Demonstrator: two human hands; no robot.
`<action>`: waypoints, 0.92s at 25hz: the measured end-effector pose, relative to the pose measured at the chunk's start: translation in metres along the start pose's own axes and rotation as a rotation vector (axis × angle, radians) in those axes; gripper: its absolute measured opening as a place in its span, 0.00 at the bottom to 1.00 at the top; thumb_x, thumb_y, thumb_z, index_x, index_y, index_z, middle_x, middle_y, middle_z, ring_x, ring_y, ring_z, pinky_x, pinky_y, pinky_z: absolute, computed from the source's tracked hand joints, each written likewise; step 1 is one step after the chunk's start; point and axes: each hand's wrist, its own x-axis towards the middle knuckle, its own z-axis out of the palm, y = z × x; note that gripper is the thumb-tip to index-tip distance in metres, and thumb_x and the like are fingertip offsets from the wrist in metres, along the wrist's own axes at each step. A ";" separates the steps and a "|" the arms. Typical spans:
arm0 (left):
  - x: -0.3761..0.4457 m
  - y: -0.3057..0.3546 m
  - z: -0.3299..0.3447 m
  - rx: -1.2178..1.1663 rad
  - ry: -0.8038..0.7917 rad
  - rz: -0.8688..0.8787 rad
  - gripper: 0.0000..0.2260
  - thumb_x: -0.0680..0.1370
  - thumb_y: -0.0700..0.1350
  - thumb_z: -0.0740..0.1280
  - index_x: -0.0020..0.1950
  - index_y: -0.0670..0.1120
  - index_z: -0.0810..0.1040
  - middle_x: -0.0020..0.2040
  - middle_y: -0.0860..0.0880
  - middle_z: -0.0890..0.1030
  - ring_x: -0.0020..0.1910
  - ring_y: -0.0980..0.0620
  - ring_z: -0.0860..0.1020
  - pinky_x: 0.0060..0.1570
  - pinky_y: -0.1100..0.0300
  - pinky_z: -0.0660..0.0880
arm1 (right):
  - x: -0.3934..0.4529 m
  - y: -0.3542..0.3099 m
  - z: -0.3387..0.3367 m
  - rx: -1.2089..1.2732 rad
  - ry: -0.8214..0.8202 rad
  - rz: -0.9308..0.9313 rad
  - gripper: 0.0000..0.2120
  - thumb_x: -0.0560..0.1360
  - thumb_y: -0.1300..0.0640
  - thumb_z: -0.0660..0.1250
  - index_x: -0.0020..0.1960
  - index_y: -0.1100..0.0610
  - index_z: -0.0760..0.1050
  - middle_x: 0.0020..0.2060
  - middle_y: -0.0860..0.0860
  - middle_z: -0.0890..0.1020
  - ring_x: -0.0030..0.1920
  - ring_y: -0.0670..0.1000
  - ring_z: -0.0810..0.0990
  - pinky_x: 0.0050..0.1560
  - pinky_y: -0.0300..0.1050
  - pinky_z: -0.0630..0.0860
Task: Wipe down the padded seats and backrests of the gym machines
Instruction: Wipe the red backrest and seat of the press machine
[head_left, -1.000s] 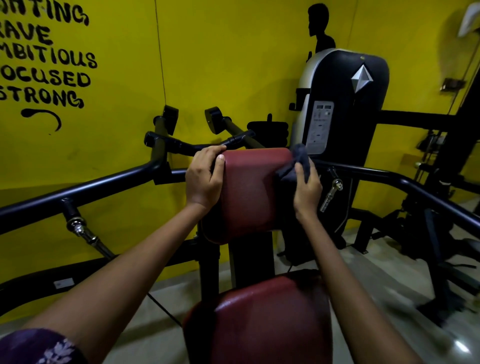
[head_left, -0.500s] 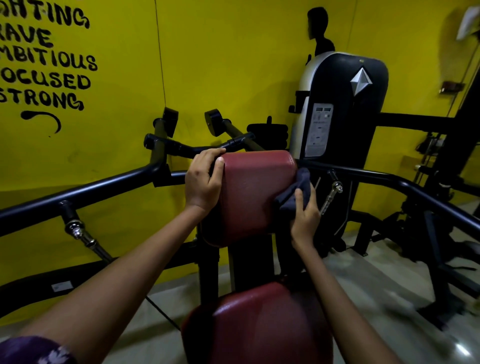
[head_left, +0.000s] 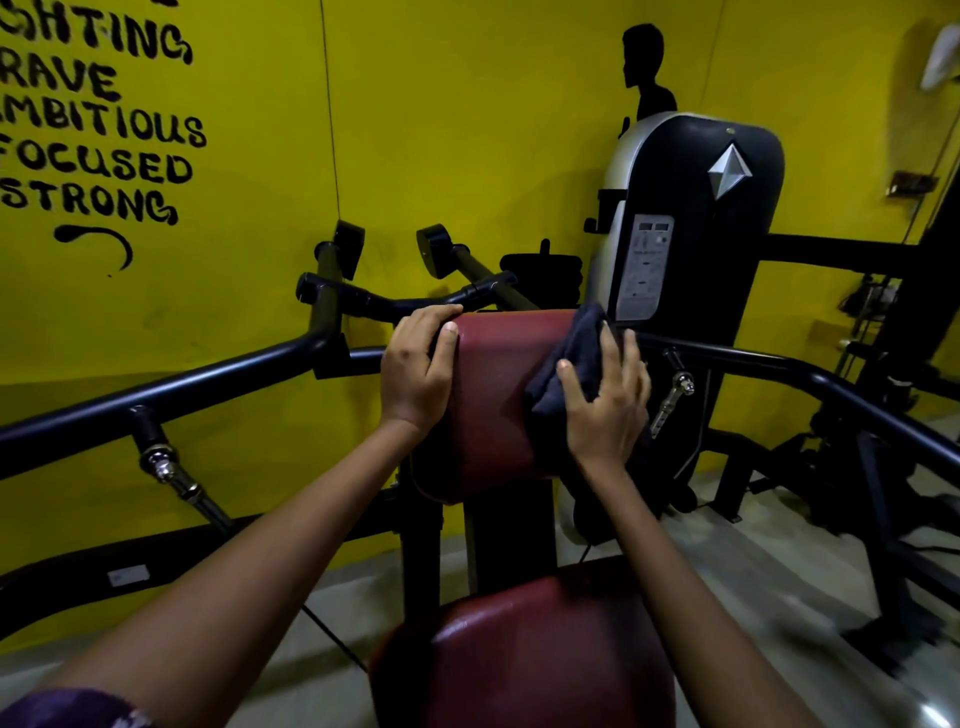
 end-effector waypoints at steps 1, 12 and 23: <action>0.001 0.000 0.000 -0.009 0.000 -0.005 0.18 0.78 0.49 0.55 0.56 0.41 0.80 0.53 0.46 0.81 0.54 0.48 0.77 0.54 0.58 0.70 | 0.005 -0.004 0.001 0.001 0.028 0.069 0.33 0.70 0.35 0.54 0.70 0.49 0.70 0.69 0.55 0.68 0.66 0.60 0.67 0.61 0.57 0.67; 0.004 -0.005 -0.002 -0.134 -0.035 -0.038 0.19 0.77 0.51 0.56 0.56 0.42 0.80 0.54 0.48 0.80 0.56 0.51 0.76 0.56 0.59 0.70 | -0.044 0.001 0.007 -0.264 0.039 -0.565 0.27 0.70 0.41 0.59 0.68 0.44 0.68 0.63 0.52 0.70 0.58 0.57 0.67 0.54 0.56 0.65; 0.004 -0.007 -0.001 -0.179 -0.043 -0.075 0.19 0.76 0.52 0.57 0.55 0.42 0.80 0.53 0.50 0.80 0.55 0.50 0.77 0.56 0.54 0.71 | -0.093 -0.004 0.017 -0.265 0.032 -0.832 0.25 0.72 0.38 0.59 0.68 0.43 0.67 0.64 0.50 0.69 0.57 0.57 0.69 0.53 0.55 0.65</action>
